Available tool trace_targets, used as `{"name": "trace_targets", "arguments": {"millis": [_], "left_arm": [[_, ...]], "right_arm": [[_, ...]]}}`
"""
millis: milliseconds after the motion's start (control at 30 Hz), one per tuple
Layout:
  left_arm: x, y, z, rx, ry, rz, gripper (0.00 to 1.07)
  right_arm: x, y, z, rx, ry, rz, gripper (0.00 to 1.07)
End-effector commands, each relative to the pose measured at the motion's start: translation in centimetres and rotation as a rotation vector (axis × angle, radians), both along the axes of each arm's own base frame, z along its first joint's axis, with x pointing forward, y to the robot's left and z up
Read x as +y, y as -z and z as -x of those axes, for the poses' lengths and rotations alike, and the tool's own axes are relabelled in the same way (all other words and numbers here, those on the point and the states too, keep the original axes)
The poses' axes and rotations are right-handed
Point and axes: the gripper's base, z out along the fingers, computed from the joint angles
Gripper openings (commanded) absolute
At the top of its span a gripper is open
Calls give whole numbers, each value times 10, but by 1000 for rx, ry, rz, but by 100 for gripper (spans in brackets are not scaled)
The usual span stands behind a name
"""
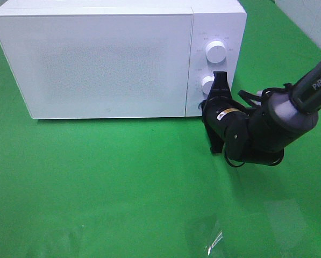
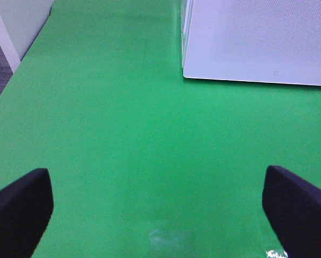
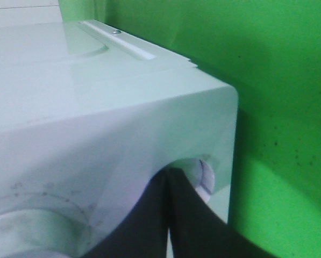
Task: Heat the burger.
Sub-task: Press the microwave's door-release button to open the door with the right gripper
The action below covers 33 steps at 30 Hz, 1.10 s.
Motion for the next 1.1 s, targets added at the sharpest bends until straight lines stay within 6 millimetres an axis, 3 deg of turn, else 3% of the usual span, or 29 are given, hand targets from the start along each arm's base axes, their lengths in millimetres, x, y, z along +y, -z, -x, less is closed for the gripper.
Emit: {"name": "trace_targets", "arguments": {"millis": [33, 333, 1100], "left_arm": [[0, -1, 2, -31, 7, 3, 98], [0, -1, 2, -31, 7, 3, 98], [0, -1, 2, -31, 7, 3, 98]], "right_arm": [[-8, -58, -28, -450, 121, -4, 0], [-7, -73, -42, -539, 155, -7, 0], [-7, -66, -43, -443, 154, -14, 0]]}}
